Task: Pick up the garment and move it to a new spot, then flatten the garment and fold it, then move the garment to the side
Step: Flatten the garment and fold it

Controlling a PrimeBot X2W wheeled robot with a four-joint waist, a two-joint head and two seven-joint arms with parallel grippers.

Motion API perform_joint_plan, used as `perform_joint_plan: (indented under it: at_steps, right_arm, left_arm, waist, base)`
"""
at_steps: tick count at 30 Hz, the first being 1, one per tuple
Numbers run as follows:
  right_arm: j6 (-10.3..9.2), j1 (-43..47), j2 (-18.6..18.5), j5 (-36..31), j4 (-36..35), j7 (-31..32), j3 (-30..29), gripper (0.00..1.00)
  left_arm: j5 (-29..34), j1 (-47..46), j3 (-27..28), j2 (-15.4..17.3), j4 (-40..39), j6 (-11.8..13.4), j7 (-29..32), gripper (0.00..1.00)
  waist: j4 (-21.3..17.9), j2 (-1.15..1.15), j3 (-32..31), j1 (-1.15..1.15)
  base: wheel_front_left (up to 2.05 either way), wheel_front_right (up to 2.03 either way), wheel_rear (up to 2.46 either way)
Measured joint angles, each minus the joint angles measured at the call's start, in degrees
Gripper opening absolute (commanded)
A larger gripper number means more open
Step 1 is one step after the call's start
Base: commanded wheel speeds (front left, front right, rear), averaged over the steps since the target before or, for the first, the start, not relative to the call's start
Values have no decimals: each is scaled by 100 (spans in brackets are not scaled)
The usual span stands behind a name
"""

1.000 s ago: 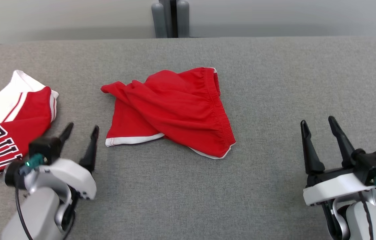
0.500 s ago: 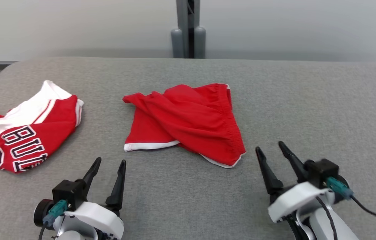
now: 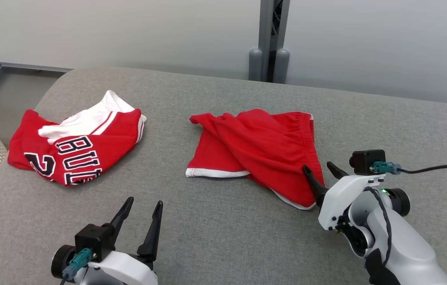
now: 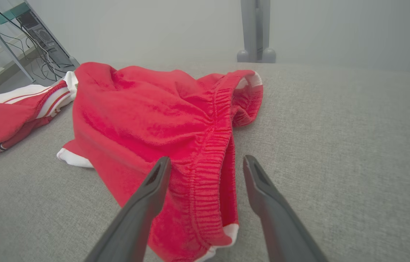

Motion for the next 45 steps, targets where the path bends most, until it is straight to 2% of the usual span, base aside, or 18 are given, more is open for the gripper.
perform_joint_plan:
  at_steps: [6, 7, 8, 9, 10, 11, 12, 25, 45]
  right_arm:
    - [0, -255, 3, 365, 535, 401, 81, 100]
    - [0, -308, 5, 446, 597, 411, 73, 91]
    - [0, -362, 4, 521, 656, 414, 62, 72]
    - [0, -407, 3, 580, 700, 420, 60, 48]
    - [0, -442, 3, 650, 740, 422, 55, 41]
    - [0, -477, 7, 736, 781, 421, 45, 27]
    - [0, -508, 4, 794, 817, 420, 46, 0]
    - [0, -1132, -122, 1155, 1582, -197, -339, 0]
    - [0, -1525, -500, 1141, 2297, -403, -524, 0]
  left_arm:
    - [-1, 20, -26, 5, -18, 9, -1, 100]
    - [-1, 20, -29, 4, -18, 8, -1, 100]
    - [-1, 20, -31, 4, -18, 9, -1, 100]
    - [-1, 20, -33, 3, -18, 8, -2, 100]
    - [-1, 20, -36, 2, -16, 8, -2, 100]
    - [-1, 20, -37, 3, -13, 8, -3, 100]
    - [-1, 20, -37, 3, -9, 8, -5, 100]
    - [-1, -1, -74, -51, 136, -62, -52, 100]
    - [59, -113, -81, -135, 292, -233, -100, 100]
  waist:
    - [184, 0, -36, 0]
    - [203, 0, -32, 0]
    - [219, 0, -25, 0]
    - [232, 0, -16, 0]
    - [241, 0, -6, 0]
    - [248, 0, 4, 0]
    - [251, 0, 15, 0]
    - [201, 0, 103, 0]
    - [177, 0, 153, 0]
  base:
    - [0, 0, 0]
    - [0, 0, 0]
    - [0, 0, 0]
    - [0, 0, 0]
    - [0, 0, 0]
    - [0, 0, 0]
    - [0, 0, 0]
    - [0, 0, 0]
    - [0, 0, 0]
